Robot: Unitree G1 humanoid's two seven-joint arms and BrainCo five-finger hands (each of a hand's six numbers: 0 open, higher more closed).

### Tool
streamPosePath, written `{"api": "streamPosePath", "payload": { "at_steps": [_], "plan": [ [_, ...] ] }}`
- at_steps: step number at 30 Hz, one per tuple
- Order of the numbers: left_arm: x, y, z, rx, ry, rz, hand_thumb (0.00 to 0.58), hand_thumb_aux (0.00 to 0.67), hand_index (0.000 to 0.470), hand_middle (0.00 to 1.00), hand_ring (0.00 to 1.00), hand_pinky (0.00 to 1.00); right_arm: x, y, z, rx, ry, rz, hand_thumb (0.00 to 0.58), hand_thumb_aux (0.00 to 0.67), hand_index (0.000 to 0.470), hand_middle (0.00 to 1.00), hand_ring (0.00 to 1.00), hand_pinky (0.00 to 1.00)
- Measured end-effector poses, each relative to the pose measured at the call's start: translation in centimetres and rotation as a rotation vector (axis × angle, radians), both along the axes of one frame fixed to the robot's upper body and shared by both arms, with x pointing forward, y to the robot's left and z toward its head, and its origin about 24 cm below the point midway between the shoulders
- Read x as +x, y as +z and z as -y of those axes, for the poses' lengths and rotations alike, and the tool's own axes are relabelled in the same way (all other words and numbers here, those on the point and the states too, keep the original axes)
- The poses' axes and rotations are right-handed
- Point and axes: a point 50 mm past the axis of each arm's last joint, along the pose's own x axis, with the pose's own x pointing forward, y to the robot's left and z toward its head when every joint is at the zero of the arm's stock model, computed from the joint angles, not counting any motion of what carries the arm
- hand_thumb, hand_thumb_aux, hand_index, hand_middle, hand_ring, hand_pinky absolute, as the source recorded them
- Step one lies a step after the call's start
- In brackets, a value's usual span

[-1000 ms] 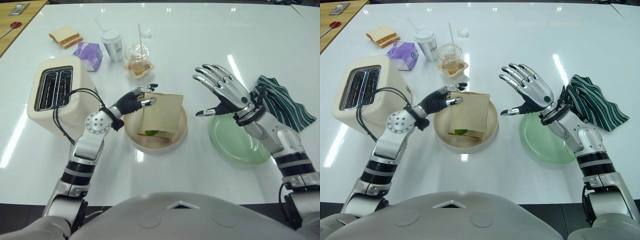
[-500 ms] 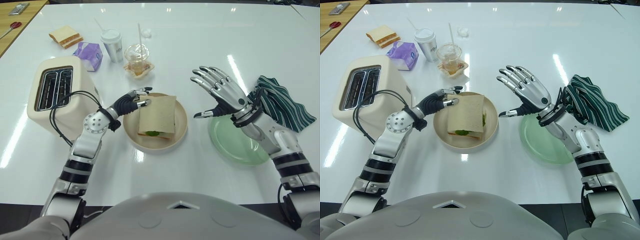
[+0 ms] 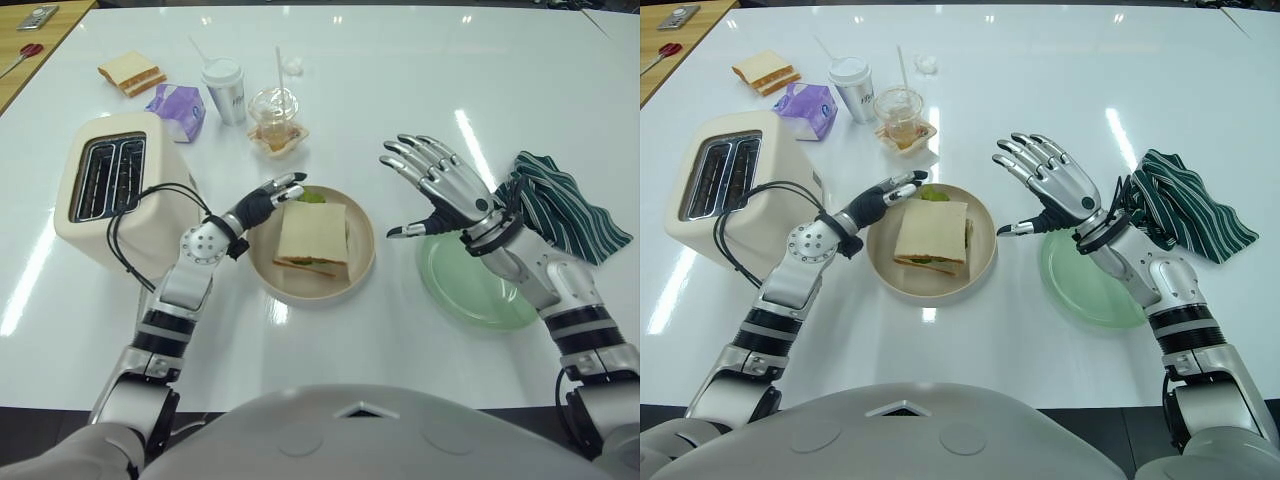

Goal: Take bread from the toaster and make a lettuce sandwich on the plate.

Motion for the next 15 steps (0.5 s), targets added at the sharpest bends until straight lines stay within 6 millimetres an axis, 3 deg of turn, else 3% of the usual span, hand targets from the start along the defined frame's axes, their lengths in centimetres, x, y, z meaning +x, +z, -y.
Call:
{"api": "streamPosePath", "payload": {
  "at_steps": [6, 8, 10, 12, 15],
  "plan": [
    [0.1, 0.2, 0.1, -0.01, 0.022, 0.016, 0.0, 0.0, 0.0, 0.0, 0.0, 0.0, 0.0, 0.0, 0.0, 0.004, 0.001, 0.004, 0.0, 0.0, 0.0, 0.0, 0.0, 0.0],
    [0.1, 1.1, 0.1, -0.032, 0.046, 0.054, 0.0, 0.0, 0.0, 0.0, 0.0, 0.0, -0.1, -0.1, 0.0, 0.005, 0.005, 0.001, 0.0, 0.0, 0.0, 0.0, 0.0, 0.0],
    [-0.1, 3.6, 0.3, -0.098, 0.071, 0.154, 0.0, 0.0, 0.0, 0.0, 0.0, 0.0, -0.2, -0.1, -0.1, 0.011, 0.015, -0.005, 0.0, 0.0, 0.0, 0.0, 0.0, 0.0],
    [-0.7, 7.4, 0.2, -0.191, 0.102, 0.311, 0.0, 0.0, 0.0, 0.0, 0.0, 0.0, -0.5, -0.1, -0.2, 0.04, 0.043, -0.02, 0.0, 0.0, 0.0, 0.0, 0.0, 0.0],
    [-2.3, 11.0, -0.5, -0.265, 0.138, 0.469, 0.0, 0.0, 0.0, 0.0, 0.0, 0.0, -1.1, 0.0, -0.8, 0.076, 0.088, -0.057, 0.0, 0.0, 0.0, 0.0, 0.0, 0.0]
  ]
}}
